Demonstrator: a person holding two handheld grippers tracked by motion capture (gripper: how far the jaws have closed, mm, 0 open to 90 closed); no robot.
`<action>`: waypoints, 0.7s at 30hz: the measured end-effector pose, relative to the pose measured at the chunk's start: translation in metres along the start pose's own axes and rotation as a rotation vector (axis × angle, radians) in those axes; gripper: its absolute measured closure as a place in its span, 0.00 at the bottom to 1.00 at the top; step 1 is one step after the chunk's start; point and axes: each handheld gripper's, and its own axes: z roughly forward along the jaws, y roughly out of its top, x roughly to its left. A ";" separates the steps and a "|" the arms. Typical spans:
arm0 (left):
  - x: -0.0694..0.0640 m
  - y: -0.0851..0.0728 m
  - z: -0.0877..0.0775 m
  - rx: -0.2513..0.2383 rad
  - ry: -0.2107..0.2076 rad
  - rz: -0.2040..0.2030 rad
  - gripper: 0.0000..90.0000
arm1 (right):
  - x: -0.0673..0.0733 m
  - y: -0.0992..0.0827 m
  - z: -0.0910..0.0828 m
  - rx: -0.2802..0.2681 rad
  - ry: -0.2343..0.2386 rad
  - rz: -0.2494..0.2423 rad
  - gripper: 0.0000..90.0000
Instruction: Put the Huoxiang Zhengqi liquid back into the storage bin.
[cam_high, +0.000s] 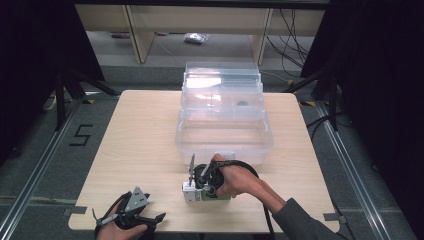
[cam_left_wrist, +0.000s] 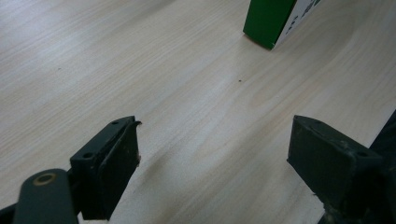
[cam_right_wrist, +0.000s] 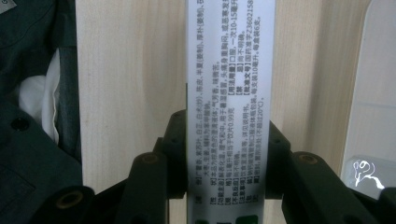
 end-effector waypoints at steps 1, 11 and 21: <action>0.000 0.000 0.000 0.000 0.000 0.001 0.18 | -0.001 -0.001 -0.001 -0.005 -0.001 -0.003 0.71; 0.000 0.000 0.001 -0.007 0.001 -0.010 0.18 | -0.007 -0.005 -0.004 -0.036 -0.009 -0.041 0.71; -0.001 0.000 0.002 -0.014 0.002 -0.020 0.18 | -0.008 -0.019 -0.017 -0.046 -0.007 0.000 0.71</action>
